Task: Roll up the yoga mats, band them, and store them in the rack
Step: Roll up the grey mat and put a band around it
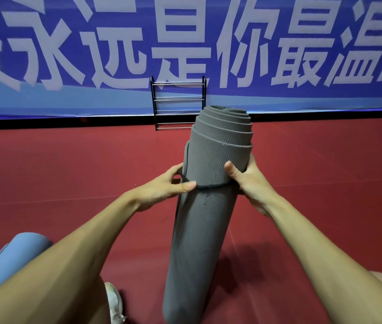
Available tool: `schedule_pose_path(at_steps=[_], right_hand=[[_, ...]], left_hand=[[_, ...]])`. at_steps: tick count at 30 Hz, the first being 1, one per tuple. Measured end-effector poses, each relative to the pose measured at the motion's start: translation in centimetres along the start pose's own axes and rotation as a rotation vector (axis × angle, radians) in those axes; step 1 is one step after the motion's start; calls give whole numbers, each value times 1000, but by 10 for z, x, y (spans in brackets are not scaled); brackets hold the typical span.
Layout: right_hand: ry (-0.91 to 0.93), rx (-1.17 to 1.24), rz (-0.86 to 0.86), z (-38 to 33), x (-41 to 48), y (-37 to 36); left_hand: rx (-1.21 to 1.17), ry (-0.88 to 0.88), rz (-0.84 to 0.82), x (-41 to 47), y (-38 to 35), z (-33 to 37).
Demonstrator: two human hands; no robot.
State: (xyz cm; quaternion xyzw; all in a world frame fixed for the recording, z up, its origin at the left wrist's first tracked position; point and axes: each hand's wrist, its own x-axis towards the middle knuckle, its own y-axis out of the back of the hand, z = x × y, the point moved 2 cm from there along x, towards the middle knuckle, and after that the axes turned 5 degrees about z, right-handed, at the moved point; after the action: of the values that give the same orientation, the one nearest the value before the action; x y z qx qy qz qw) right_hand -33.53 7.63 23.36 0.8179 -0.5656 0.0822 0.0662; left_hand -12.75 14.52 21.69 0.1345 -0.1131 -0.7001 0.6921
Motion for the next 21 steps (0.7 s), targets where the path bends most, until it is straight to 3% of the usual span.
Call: schedule_pose_path(at_steps=[2, 4, 7, 10, 14, 17, 21], right_hand=[[42, -77, 59, 9, -2, -2], [47, -244, -20, 19, -7, -5], [-25, -363, -160, 33, -10, -9], [-11, -465, -147, 29, -9, -13], [49, -318, -28, 7, -3, -17], [37, -184, -36, 1, 2, -22], [94, -342, -38, -2, 6, -23]], left_hand=[[72, -36, -30, 0, 1, -5], [-20, -117, -18, 1, 2, -1], [-248, -196, 113, 3, 12, 9], [-224, -185, 220, 0, 22, 14], [-126, -148, 287, 2, 28, 5], [-49, -176, 264, 0, 23, 5], [69, -131, 120, -6, 20, -1]])
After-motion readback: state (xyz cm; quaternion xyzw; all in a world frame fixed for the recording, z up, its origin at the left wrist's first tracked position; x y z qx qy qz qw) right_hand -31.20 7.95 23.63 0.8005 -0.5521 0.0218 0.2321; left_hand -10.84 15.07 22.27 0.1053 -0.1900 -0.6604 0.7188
